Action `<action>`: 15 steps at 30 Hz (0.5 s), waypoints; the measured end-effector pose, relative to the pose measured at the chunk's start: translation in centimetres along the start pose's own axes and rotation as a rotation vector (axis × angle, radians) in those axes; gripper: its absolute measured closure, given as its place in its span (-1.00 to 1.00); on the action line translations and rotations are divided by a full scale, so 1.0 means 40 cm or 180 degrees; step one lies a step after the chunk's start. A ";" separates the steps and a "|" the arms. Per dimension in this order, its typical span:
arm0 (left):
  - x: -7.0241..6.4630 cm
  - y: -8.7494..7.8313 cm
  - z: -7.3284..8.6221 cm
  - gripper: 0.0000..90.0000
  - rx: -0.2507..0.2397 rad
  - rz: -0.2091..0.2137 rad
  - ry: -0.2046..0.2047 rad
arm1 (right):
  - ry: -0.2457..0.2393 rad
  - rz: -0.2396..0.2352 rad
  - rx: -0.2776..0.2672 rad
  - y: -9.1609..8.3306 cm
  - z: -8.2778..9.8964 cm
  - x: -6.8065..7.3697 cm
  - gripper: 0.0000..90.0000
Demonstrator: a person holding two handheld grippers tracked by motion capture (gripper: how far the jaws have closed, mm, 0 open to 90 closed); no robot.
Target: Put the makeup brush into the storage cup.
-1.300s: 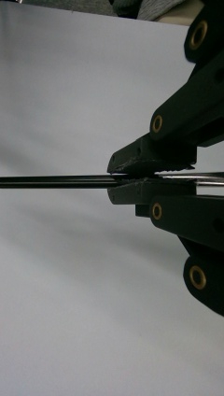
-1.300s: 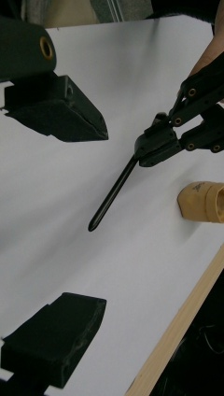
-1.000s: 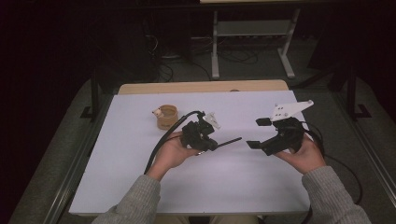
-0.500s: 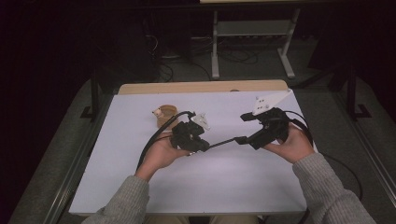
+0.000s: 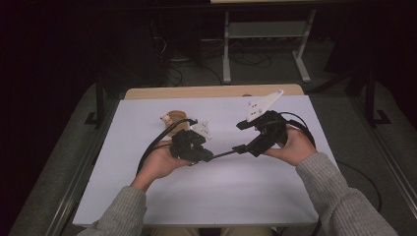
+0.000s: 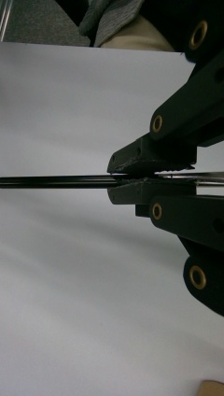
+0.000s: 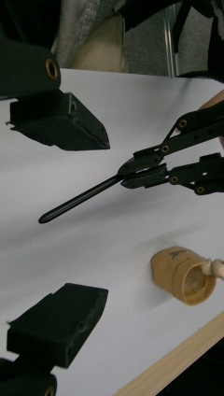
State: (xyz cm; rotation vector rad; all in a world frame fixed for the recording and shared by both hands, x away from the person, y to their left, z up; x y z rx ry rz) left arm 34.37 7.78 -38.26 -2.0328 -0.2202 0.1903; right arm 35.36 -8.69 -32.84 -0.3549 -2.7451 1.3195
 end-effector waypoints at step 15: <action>-0.015 -0.009 0.018 0.87 -0.0020 0.0057 0.0135 | -0.0209 -0.0207 0.0154 0.056 -0.021 0.021 -0.39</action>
Point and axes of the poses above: each handheld gripper's, and its own axes: y roughly forward along the jaws, z roughly out of its underside, x roughly to its left, the point moved 6 cm from there along y, roughly forward along the jaws, and after that the axes turned 7 degrees about x, right-handed, at the moved point
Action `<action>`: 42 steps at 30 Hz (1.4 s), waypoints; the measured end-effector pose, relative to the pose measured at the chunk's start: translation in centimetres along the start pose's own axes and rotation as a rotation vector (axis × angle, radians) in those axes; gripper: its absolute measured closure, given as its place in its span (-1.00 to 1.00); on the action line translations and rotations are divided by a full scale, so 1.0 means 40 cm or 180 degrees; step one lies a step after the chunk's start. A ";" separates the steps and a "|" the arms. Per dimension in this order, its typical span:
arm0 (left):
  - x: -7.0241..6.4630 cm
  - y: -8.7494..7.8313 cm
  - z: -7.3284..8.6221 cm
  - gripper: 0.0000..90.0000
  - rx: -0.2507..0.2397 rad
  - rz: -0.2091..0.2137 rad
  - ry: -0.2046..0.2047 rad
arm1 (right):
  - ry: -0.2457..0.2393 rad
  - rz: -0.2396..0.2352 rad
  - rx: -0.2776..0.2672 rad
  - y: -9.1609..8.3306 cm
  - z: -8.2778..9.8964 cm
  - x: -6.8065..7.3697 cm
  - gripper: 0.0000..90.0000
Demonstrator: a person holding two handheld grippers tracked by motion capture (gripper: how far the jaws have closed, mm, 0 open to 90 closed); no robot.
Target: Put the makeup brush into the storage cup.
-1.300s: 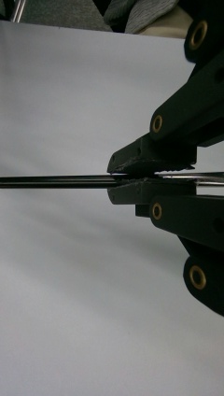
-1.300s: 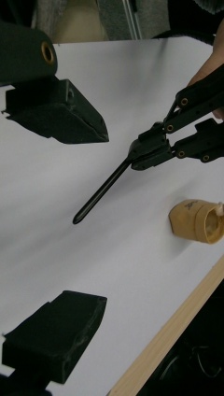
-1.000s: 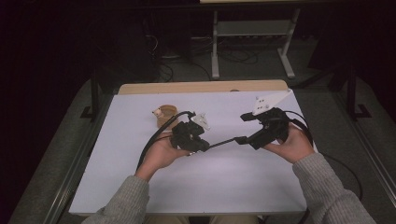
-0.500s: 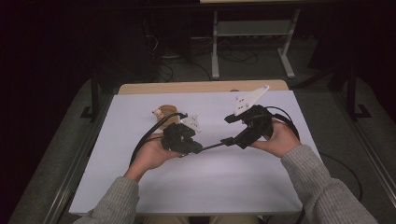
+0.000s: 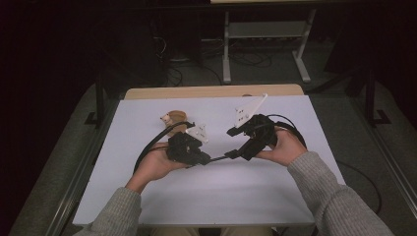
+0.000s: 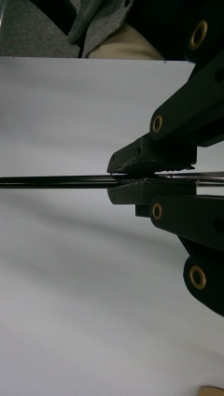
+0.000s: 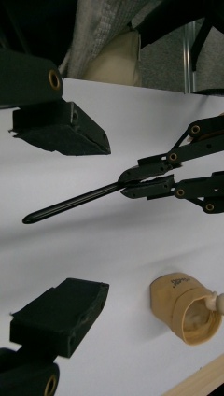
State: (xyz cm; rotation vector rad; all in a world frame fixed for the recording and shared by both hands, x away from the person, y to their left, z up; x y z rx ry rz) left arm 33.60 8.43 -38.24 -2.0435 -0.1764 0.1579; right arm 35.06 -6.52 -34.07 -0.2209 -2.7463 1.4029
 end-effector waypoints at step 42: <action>-0.050 0.020 -0.021 0.87 0.0021 0.0191 0.0368 | -0.0378 -0.0606 0.0536 0.143 0.034 0.064 0.81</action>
Point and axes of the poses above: each handheld gripper's, and its own axes: y roughly forward along the jaws, z roughly out of its underside, x roughly to its left, the point moved 6 cm from there along y, roughly forward along the jaws, and after that the axes turned 7 degrees about x, right-handed, at the moved point
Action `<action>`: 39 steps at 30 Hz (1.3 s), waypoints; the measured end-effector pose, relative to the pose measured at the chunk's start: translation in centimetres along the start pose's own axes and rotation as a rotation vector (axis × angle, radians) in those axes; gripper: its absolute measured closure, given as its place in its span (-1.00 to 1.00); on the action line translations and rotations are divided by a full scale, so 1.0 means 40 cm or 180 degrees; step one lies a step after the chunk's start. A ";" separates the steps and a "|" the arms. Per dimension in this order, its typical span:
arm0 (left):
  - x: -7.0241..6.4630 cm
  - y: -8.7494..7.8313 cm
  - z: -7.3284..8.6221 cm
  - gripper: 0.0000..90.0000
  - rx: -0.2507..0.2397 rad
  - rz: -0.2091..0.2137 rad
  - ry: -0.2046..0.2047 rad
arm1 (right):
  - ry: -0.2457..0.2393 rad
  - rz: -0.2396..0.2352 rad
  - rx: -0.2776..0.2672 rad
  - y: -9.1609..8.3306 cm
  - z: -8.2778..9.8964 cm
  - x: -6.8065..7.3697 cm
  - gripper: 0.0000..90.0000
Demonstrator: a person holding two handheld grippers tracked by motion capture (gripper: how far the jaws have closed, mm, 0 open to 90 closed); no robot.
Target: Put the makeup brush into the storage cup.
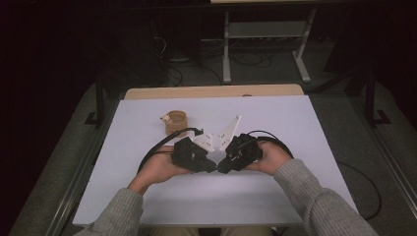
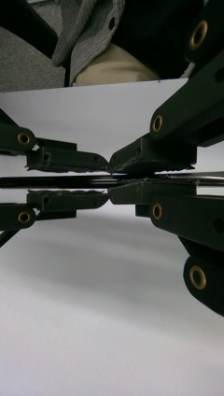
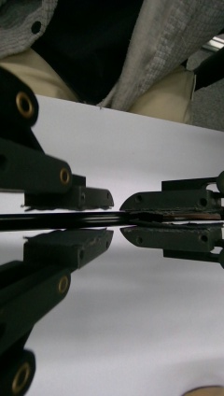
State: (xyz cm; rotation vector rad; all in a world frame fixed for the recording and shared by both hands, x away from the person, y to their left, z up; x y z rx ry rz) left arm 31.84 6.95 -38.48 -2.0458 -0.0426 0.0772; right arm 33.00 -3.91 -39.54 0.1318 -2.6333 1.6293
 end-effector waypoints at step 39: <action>0.002 -0.007 0.016 0.86 0.0120 0.0142 0.0005 | 0.0015 0.0102 -0.0167 -0.030 0.041 0.018 0.82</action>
Point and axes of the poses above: each handheld gripper's, and its own axes: y roughly forward along the jaws, z roughly out of its underside, x roughly to its left, the point moved 6 cm from there along y, roughly forward along the jaws, and after that the axes turned 7 degrees about x, right-handed, at the moved point
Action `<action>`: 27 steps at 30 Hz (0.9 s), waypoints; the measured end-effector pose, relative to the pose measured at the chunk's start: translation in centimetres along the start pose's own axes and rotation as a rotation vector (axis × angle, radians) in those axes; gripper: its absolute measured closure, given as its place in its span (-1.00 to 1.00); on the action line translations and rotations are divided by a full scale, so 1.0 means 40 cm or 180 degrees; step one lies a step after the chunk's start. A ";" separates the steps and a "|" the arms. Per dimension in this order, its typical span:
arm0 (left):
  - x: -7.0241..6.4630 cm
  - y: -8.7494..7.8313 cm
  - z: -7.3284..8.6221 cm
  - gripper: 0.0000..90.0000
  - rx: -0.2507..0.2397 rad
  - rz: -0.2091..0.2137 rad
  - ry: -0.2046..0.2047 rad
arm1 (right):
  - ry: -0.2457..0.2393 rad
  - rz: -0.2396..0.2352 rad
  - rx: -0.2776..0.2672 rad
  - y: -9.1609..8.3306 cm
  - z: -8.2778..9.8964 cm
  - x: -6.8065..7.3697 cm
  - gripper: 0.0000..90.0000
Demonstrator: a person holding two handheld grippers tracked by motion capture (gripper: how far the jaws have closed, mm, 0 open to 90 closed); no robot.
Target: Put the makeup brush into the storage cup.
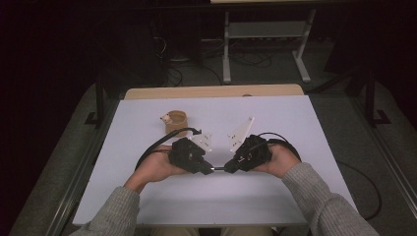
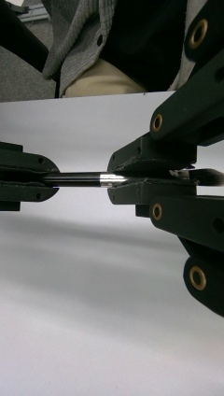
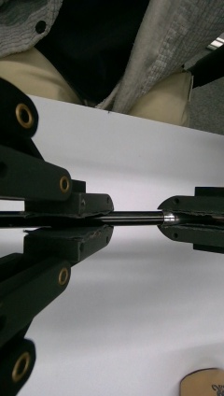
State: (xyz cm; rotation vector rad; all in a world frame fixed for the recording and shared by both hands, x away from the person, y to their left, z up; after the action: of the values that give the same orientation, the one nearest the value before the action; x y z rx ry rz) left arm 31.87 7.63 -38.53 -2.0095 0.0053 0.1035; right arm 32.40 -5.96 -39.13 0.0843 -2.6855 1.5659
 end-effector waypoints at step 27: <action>-0.002 -0.006 -0.006 0.86 0.0194 -0.0084 0.0080 | -0.0023 -0.0035 0.0111 0.000 -0.067 -0.009 0.52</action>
State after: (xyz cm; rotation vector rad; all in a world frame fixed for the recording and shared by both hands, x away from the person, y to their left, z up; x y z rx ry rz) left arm 31.81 7.53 -38.20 -1.9493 -0.0020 0.0606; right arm 32.75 -3.62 -37.86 0.1056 -2.6589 1.6129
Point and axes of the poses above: each handheld gripper's, and its own axes: y roughly forward along the jaws, z roughly out of its underside, x roughly to its left, the point moved 6 cm from there along y, roughly forward along the jaws, and after that the axes turned 7 degrees about x, right-handed, at the moved point
